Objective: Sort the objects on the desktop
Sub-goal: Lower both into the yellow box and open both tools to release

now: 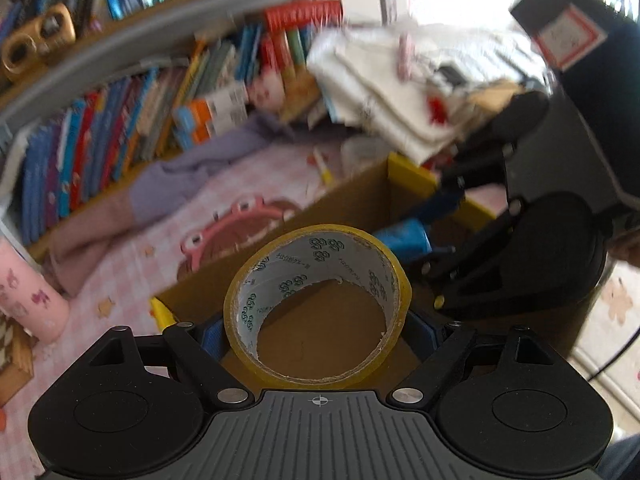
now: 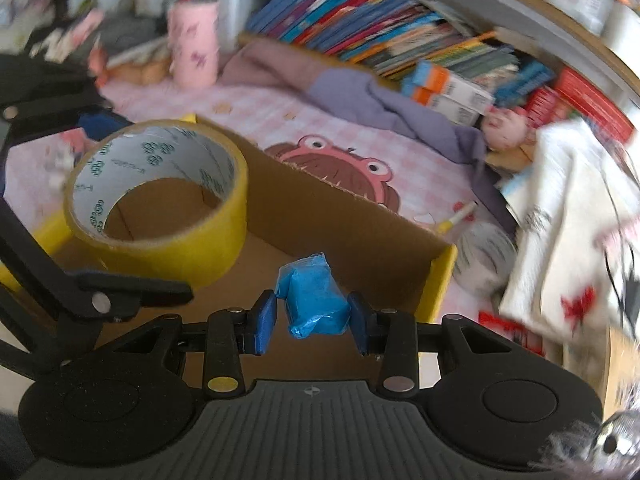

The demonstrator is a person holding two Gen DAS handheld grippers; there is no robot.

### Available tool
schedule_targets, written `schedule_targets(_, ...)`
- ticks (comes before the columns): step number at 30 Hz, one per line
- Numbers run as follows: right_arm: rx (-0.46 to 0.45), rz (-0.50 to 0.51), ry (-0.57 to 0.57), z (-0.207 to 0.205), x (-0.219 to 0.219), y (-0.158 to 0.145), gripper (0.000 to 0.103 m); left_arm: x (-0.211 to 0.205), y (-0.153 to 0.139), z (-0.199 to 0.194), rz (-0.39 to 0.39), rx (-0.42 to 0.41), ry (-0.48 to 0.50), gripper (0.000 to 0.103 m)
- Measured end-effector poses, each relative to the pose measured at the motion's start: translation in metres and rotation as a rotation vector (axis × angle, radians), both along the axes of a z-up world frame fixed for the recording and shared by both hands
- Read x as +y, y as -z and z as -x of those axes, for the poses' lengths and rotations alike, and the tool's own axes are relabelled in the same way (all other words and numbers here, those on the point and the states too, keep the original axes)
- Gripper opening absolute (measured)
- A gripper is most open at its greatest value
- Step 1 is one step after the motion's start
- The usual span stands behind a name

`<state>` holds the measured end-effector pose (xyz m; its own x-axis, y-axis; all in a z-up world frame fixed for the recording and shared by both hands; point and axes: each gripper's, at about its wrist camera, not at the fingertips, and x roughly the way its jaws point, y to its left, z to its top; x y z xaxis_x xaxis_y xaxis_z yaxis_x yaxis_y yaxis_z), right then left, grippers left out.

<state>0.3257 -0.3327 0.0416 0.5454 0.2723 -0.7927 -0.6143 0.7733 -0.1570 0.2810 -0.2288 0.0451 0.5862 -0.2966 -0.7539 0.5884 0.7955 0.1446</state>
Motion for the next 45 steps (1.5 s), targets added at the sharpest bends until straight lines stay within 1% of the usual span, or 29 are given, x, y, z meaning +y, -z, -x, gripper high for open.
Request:
schedule_targets(5, 0.03, 0.116, -0.129, -0.027, 0.013, 0.016, 0.036, -0.008, 0.017, -0.02, -0.055, 0.034, -0.033, 0.088)
schedule_targets(8, 0.046, 0.166, -0.18, -0.039, 0.021, 0.025, 0.036, -0.013, 0.024, -0.032, -0.091, 0.064, -0.062, 0.088)
schedule_targets(11, 0.061, 0.22, -0.213, -0.049, 0.028, 0.034, 0.036, -0.018, 0.032, -0.043, -0.144, 0.096, -0.066, 0.088)
schedule_targets(14, 0.091, 0.245, -0.232, -0.056, 0.031, 0.041, 0.036, -0.021, 0.039, -0.048, -0.183, 0.113, -0.072, 0.088)
schedule_targets(17, 0.114, 0.248, -0.242, -0.06, 0.03, 0.046, 0.036, -0.02, 0.04, -0.049, -0.184, 0.132, -0.083, 0.088)
schedule_targets(24, 0.148, 0.209, -0.231, -0.068, 0.025, 0.05, 0.037, -0.019, 0.04, -0.048, -0.195, 0.123, -0.105, 0.088)
schedule_targets(27, 0.155, 0.178, -0.228, -0.068, 0.023, 0.048, 0.045, -0.017, 0.038, -0.047, -0.181, 0.124, -0.117, 0.09)
schedule_targets(30, 0.153, 0.156, -0.228, -0.067, 0.022, 0.046, 0.05, -0.014, 0.031, -0.044, -0.15, 0.097, -0.122, 0.093)
schedule_targets(33, 0.152, 0.131, -0.224, -0.065, 0.02, 0.043, 0.051, -0.013, 0.024, -0.041, -0.13, 0.071, -0.128, 0.093)
schedule_targets(39, 0.143, 0.086, -0.215, -0.058, 0.013, 0.033, 0.052, -0.007, 0.009, -0.03, -0.094, 0.012, -0.15, 0.093)
schedule_targets(45, 0.124, -0.008, -0.155, -0.051, 0.001, 0.013, 0.052, 0.002, -0.007, -0.014, -0.049, -0.046, -0.175, 0.093)
